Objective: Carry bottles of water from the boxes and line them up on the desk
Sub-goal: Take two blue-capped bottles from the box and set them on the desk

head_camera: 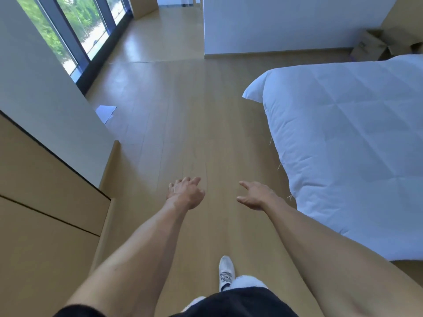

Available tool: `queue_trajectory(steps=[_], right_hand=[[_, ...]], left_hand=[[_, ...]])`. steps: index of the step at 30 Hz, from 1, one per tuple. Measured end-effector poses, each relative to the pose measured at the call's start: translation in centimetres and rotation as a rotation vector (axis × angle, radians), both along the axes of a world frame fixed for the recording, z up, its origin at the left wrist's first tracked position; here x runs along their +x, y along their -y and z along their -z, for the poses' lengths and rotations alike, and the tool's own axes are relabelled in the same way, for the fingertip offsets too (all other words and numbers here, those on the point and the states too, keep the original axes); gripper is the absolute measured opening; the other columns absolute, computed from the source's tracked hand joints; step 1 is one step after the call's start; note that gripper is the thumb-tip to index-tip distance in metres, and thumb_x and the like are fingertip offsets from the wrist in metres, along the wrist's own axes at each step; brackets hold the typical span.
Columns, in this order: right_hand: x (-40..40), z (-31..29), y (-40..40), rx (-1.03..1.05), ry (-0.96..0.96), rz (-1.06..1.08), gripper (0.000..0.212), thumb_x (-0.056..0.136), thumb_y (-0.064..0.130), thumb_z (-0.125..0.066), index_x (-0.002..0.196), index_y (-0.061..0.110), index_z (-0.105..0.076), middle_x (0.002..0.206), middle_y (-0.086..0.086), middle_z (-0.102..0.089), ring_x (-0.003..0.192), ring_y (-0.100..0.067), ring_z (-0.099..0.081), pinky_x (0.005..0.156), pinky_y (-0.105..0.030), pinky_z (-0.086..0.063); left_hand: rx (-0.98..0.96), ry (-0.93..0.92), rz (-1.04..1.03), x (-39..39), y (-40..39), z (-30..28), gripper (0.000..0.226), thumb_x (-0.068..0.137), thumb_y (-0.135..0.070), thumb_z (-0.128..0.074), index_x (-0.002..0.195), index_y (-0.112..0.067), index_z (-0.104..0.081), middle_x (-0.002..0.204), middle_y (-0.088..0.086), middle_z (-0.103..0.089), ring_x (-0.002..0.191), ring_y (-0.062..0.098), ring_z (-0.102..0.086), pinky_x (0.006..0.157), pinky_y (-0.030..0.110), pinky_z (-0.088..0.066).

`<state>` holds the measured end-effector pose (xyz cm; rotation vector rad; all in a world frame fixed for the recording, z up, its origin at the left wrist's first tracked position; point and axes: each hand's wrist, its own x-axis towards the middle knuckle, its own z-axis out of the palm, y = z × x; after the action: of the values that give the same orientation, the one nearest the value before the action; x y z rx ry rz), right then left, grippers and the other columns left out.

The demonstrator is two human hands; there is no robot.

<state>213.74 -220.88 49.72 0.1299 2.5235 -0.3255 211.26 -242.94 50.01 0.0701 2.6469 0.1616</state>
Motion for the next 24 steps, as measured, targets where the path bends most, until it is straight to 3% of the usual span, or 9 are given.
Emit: queue_trajectory(steps=[13,24], right_hand=[[-23.0,-0.2,-2.2,0.022,0.016,-0.041,0.067,0.096,0.049,-0.051,0.155,0.033,-0.025,0.157,-0.009,-0.032,0.142,-0.029,-0.035,0.113,-0.041,-0.035],[-48.4,-1.6,-1.7,0.051,0.016,0.057,0.067,0.098,0.051,-0.047,0.157,0.031,-0.022,0.160,-0.008,-0.028,0.145,-0.029,-0.030,0.115,-0.040,-0.030]], left_hand=[[0.038,-0.011,-0.032,-22.9,-2.1,-0.2,0.054,0.102,-0.041,-0.039,0.155,-0.030,-0.033,0.157,0.005,-0.040,0.142,0.030,-0.038,0.117,0.046,-0.029],[0.072,0.015,0.084,-50.4,-1.9,1.7,0.053,0.100,-0.042,-0.040,0.151,-0.030,-0.034,0.153,0.006,-0.043,0.139,0.032,-0.041,0.111,0.045,-0.032]])
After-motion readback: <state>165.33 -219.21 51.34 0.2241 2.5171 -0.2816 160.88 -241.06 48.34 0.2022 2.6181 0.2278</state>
